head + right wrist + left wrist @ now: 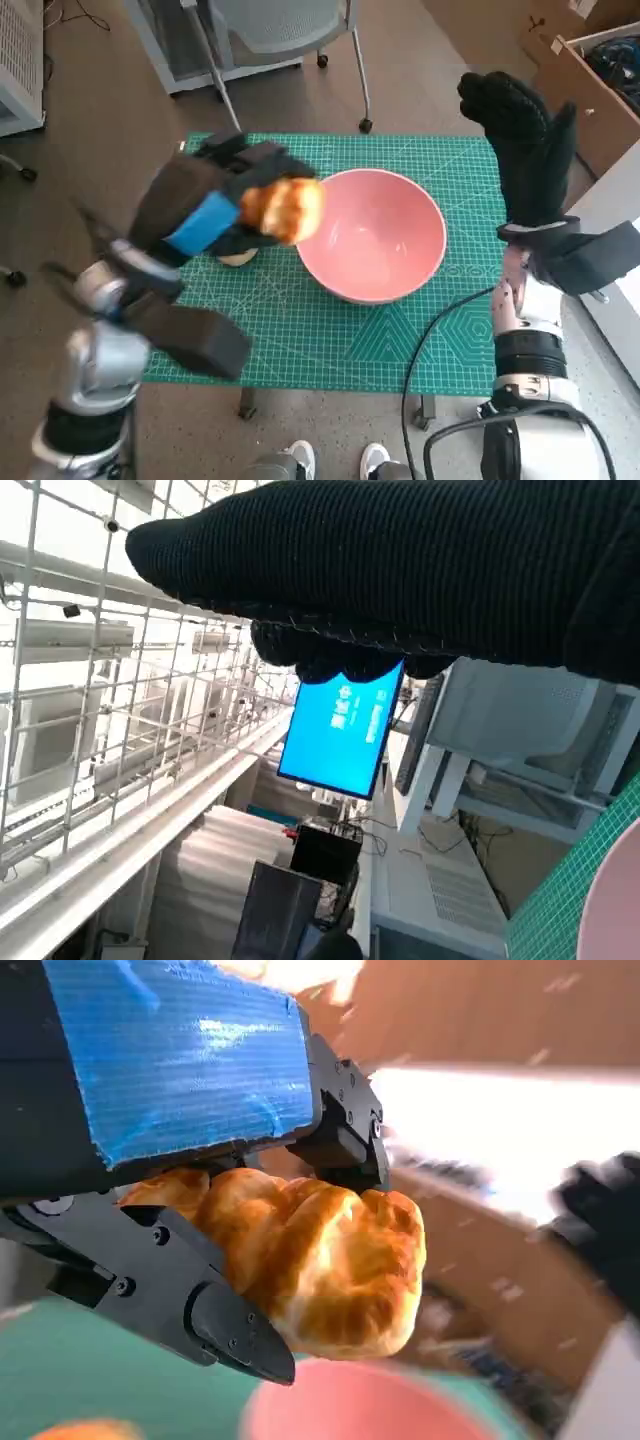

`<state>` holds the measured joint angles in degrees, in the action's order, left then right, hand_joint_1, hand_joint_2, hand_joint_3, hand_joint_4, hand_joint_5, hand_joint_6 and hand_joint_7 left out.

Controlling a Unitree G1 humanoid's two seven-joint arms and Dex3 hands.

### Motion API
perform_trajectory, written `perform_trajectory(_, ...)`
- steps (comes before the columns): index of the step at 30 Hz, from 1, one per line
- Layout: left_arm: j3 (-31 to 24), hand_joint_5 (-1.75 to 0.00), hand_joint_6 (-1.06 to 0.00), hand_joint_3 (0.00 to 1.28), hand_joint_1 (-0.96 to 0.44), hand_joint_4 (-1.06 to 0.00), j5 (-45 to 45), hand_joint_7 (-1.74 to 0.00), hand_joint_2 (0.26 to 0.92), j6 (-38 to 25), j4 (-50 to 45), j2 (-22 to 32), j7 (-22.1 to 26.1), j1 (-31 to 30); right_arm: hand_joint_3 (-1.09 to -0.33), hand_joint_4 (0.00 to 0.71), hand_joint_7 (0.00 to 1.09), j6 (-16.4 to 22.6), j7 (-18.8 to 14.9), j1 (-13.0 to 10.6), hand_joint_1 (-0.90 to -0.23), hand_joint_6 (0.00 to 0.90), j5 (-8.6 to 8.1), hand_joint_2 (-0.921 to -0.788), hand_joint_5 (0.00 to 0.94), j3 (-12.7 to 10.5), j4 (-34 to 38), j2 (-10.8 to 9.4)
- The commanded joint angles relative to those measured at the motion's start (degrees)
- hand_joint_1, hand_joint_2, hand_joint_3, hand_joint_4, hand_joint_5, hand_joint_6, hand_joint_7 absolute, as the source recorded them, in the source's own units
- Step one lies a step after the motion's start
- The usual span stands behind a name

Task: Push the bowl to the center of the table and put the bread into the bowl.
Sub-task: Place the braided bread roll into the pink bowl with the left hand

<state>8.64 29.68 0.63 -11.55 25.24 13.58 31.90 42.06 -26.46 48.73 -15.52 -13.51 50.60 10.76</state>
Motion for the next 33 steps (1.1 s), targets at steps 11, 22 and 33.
perform_trajectory(11,10.0,-1.1,-0.62,0.06,0.0,-0.72,0.75,-1.21,0.92,4.82,27.26,-9.64,-0.23,14.76,-0.796,0.181,0.29,-0.77,0.09,-3.24,-0.635,0.136,0.07,-0.921,0.0,-0.2,-2.29,1.0)
perform_trajectory(22,12.5,-1.13,-0.58,0.08,0.0,-0.71,0.81,-1.22,0.92,5.53,42.22,-12.96,-0.04,19.54,-0.819,0.184,0.31,-2.26,2.58,-6.22,-0.634,0.125,0.85,-0.921,0.003,-0.12,-7.14,1.26)
perform_trajectory(33,12.8,-0.07,-0.03,0.03,-0.27,-0.05,-0.46,-0.43,0.878,4.27,43.84,-11.7,5.53,18.5,-0.811,0.189,0.34,-4.43,5.23,-8.04,-0.68,0.112,1.67,-0.921,0.004,0.53,-10.68,1.6)
